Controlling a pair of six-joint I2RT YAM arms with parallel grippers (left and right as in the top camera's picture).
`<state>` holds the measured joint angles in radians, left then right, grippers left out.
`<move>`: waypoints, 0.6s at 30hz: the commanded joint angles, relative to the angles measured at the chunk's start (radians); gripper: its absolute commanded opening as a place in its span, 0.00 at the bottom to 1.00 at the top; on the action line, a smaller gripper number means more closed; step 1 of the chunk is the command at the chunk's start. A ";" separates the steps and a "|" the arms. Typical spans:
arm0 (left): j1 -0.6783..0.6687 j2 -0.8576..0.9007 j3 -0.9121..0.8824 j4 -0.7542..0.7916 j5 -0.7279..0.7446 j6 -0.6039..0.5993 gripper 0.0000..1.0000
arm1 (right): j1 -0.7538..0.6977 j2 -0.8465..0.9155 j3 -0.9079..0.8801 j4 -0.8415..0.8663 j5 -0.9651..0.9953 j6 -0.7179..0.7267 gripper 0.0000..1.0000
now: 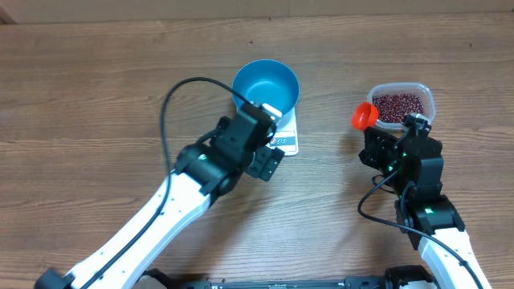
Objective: Scoop item into bowl and weigh 150g on scale
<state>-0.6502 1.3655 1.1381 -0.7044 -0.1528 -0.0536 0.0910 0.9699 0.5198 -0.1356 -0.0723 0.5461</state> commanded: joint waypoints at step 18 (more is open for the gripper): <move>0.117 -0.242 0.001 0.009 0.093 -0.028 1.00 | -0.008 -0.003 0.011 0.007 0.012 0.003 0.04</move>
<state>-0.5430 1.1385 1.1381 -0.6952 -0.0937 -0.0757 0.0914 0.9699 0.5198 -0.1352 -0.0711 0.5461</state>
